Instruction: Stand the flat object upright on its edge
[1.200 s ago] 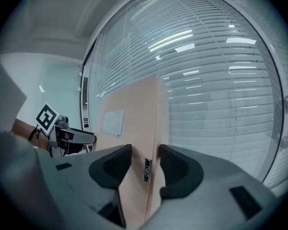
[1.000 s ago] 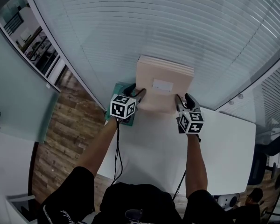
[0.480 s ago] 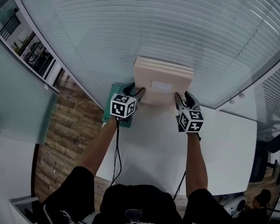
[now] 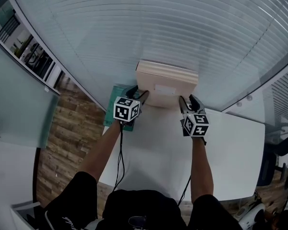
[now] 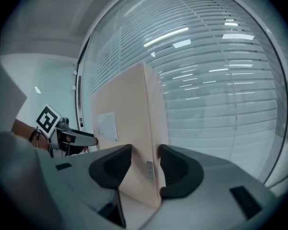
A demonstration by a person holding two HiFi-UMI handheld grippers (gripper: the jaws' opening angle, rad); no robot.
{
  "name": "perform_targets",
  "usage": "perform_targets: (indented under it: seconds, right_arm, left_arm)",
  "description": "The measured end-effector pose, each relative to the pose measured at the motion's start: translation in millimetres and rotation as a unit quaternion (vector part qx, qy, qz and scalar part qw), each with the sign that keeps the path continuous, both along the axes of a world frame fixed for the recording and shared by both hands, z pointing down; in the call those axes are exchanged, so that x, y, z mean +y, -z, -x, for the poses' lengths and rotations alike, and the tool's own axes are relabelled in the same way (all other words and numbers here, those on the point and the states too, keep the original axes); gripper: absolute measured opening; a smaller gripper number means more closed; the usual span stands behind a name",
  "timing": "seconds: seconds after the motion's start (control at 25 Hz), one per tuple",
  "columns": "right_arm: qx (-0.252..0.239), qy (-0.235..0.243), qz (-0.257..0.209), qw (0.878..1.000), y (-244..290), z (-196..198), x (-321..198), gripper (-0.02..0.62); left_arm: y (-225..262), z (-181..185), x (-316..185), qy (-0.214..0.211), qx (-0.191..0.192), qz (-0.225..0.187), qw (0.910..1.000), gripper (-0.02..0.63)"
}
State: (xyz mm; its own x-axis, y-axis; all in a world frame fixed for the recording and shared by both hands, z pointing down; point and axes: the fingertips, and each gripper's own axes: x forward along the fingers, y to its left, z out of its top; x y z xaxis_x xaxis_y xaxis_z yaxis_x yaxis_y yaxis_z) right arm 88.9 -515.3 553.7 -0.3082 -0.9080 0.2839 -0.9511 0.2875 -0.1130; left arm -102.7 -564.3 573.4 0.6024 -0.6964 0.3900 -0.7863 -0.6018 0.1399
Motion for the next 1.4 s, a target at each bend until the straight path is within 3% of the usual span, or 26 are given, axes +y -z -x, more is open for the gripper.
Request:
perform_targets:
  seconds: [0.28, 0.96, 1.2, 1.4]
  right_arm:
    - [-0.011, -0.002, 0.012, 1.000, -11.4, -0.8, 0.2, 0.199]
    - [-0.020, -0.007, 0.020, 1.000, -12.0, -6.8, 12.7, 0.199]
    - [-0.018, -0.003, 0.024, 1.000, -12.1, -5.7, 34.7, 0.199]
    - [-0.028, 0.007, 0.028, 0.999, -12.4, -2.3, 59.7, 0.199]
  left_arm:
    - [-3.1, -0.6, 0.6, 0.000, -0.013, -0.007, 0.9999, 0.236]
    - [4.4, 15.4, 14.8, 0.009, 0.013, 0.005, 0.9999, 0.236]
    - [10.9, 19.3, 35.8, 0.017, 0.026, 0.003, 0.9995, 0.236]
    - [17.1, 8.9, 69.2, -0.006, 0.039, -0.001, 0.9992, 0.220]
